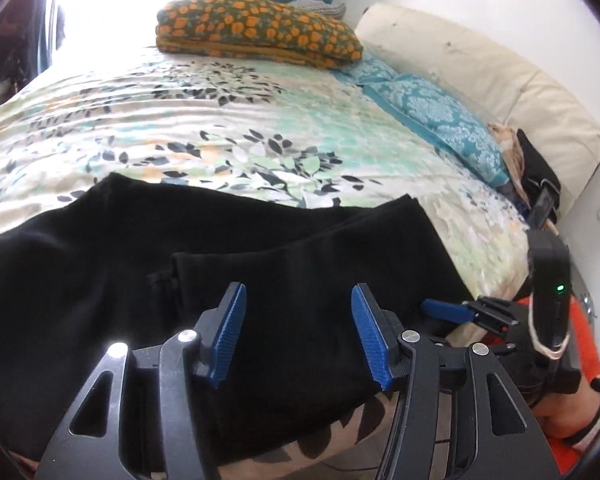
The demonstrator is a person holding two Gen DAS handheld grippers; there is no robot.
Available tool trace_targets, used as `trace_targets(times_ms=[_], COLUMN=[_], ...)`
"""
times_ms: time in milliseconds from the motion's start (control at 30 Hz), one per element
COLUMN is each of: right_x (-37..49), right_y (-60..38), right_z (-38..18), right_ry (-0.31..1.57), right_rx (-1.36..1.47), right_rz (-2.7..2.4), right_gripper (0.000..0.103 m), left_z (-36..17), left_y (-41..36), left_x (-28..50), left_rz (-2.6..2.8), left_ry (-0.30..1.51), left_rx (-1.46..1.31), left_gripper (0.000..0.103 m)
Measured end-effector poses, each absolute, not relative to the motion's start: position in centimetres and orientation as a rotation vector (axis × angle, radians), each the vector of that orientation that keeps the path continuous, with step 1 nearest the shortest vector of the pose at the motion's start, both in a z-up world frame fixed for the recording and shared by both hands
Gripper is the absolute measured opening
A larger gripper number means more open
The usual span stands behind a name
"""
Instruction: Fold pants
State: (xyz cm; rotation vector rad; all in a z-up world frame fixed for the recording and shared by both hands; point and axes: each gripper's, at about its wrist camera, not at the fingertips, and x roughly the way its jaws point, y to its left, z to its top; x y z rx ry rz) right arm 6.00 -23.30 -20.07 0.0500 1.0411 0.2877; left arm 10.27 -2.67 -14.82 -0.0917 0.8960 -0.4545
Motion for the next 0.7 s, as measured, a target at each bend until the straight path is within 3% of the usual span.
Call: trace_targets(times_ms=[133, 267, 333, 400, 567, 700], right_x=[5.8, 6.5, 8.2, 10.7, 15.8, 15.0], right_y=[-23.3, -24.5, -25.9, -26.7, -28.1, -27.1], right_z=[-19.9, -17.2, -15.1, -14.2, -20.3, -20.3], right_ry=[1.027, 1.0, 0.94, 0.93, 1.145, 1.123], right_rx=[0.044, 0.108, 0.165, 0.19, 0.16, -0.003], right_rz=[0.293, 0.312, 0.282, 0.268, 0.246, 0.235], right_gripper=[0.059, 0.06, 0.067, 0.08, 0.082, 0.083], left_z=[-19.4, -19.2, -19.4, -19.4, -19.6, -19.7], left_y=[-3.7, -3.4, -3.4, -3.6, -3.8, -3.7], left_x=[11.8, 11.5, 11.2, 10.9, 11.1, 10.9], left_rz=[-0.432, -0.446, -0.442, -0.435, -0.442, -0.451], left_ry=[1.011, 1.004, 0.995, 0.988, 0.996, 0.99], left_rx=[-0.01, 0.01, 0.009, 0.021, 0.02, 0.017], left_gripper=[0.047, 0.047, 0.047, 0.047, 0.047, 0.047])
